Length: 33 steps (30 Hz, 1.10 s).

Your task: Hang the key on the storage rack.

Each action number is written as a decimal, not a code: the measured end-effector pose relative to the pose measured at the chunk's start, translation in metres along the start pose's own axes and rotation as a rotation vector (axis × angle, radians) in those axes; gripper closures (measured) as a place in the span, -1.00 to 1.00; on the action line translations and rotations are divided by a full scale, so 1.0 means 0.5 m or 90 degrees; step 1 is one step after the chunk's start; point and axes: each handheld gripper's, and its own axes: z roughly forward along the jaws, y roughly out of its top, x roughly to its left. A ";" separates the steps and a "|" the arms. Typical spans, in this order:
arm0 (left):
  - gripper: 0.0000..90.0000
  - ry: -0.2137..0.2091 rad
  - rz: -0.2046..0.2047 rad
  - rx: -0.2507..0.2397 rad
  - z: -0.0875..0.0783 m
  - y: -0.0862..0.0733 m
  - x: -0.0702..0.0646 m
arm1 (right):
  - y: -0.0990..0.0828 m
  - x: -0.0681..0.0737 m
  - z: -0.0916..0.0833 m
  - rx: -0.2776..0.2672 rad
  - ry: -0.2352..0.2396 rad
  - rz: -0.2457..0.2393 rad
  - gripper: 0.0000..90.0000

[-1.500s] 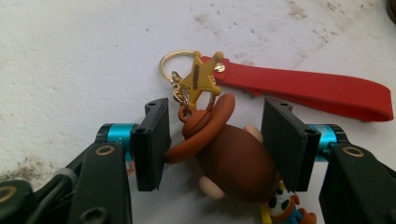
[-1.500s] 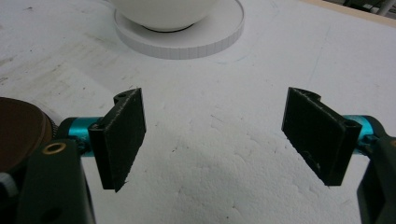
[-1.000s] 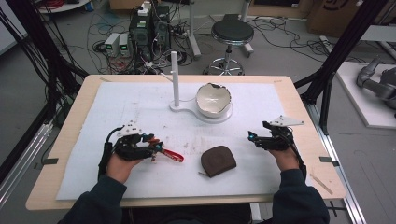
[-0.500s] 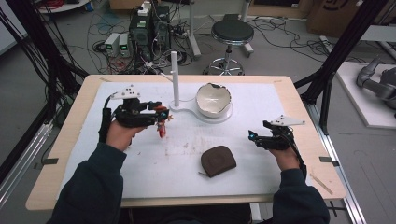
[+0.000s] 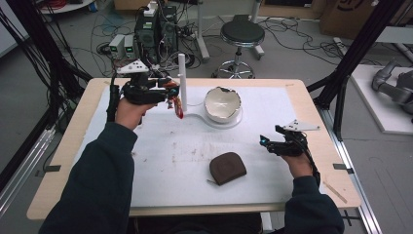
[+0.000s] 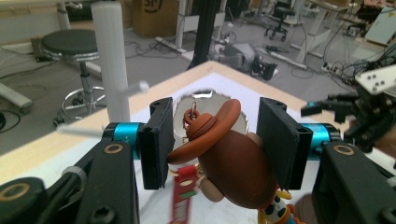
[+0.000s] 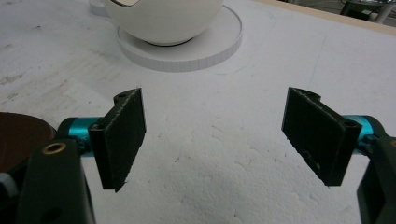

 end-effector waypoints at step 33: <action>0.04 0.053 -0.057 -0.029 0.082 0.057 0.069 | -0.001 -0.002 0.001 0.000 0.009 0.001 -0.51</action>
